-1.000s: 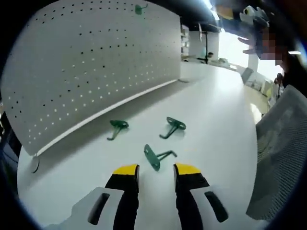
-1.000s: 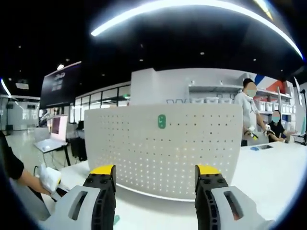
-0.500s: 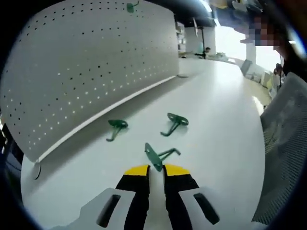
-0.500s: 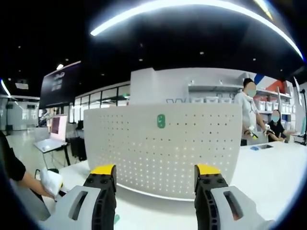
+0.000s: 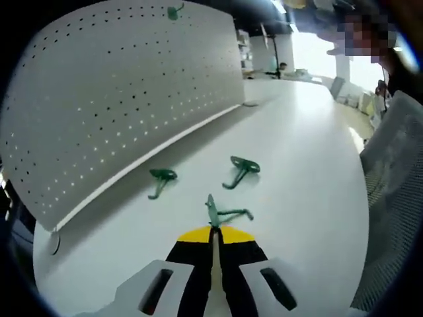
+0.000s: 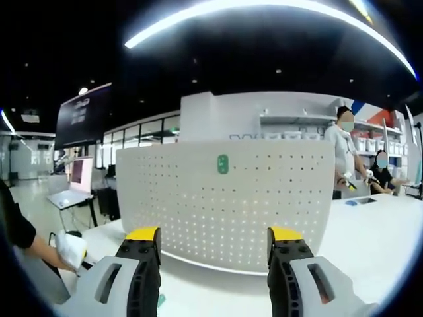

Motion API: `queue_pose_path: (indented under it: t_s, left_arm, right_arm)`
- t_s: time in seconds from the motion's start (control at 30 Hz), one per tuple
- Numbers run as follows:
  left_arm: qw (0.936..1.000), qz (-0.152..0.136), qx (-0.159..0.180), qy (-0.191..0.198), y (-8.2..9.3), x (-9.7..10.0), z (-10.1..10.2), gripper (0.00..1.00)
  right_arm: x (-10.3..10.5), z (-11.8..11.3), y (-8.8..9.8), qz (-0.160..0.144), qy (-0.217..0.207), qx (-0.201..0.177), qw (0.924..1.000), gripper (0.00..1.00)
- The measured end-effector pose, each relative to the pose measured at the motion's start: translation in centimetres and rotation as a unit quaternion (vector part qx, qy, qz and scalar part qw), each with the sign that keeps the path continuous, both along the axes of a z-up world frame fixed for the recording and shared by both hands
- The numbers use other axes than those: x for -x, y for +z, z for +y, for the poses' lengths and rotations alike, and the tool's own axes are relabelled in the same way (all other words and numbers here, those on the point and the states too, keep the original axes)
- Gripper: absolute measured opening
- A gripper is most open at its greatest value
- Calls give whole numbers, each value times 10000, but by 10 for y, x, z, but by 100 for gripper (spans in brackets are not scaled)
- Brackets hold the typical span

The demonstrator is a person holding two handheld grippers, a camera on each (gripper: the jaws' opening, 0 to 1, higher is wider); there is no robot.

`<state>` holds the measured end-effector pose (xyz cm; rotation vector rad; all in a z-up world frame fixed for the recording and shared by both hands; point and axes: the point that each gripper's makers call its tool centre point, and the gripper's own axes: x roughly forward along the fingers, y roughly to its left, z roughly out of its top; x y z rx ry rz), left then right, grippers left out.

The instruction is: Insert the hook assembly into the mounting plate slot until the hook locks in place.

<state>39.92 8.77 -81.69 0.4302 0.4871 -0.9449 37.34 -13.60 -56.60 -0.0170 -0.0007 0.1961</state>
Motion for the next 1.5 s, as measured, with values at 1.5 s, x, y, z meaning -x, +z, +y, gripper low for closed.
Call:
queue_pose_path:
  t_s: [1.5]
  left_arm:
    - [9980, -137, 533, 320, 39, -12, 2, 1]
  right_arm:
    - [1, 17, -4, 66, 288, 53, 9995, 64]
